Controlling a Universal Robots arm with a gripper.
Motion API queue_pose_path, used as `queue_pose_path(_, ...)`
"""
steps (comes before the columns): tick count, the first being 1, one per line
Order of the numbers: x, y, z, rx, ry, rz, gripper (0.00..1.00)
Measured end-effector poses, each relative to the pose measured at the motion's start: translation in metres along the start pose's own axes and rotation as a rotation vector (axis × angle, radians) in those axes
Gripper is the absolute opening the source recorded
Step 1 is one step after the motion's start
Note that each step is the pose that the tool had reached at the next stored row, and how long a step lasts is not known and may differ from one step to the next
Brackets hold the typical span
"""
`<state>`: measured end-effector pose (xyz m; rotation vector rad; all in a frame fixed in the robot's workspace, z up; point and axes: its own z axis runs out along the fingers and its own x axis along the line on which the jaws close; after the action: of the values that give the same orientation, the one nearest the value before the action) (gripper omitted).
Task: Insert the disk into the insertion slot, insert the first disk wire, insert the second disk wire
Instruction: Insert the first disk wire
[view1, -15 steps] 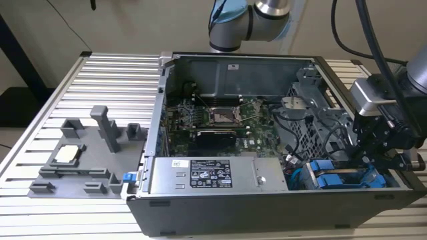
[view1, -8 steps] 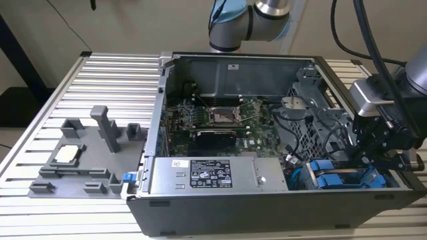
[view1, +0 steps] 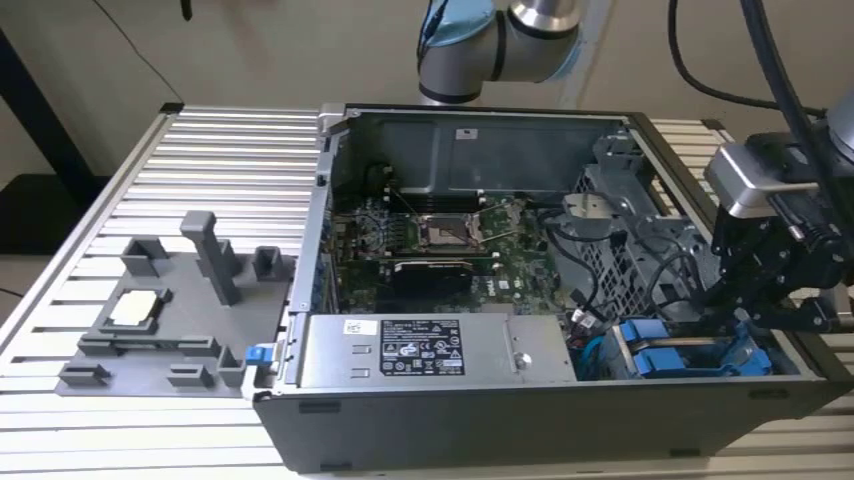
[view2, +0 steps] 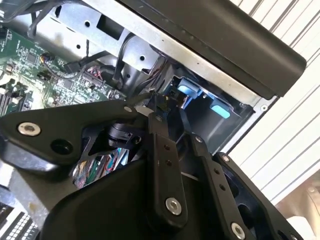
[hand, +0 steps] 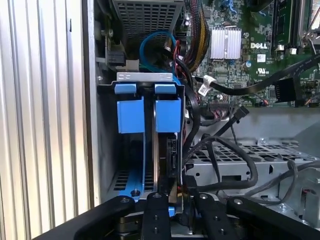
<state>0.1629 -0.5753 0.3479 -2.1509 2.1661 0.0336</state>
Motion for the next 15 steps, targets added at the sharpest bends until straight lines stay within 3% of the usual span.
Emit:
queue_pose_path(8, -0.0028, -0.0017, -0.0359, 0.0000, 0.0003, 0.000, 0.27)
queue_pose_path(15, -0.0033, -0.0017, -0.0370, 0.0000, 0.0004, 0.000, 0.27)
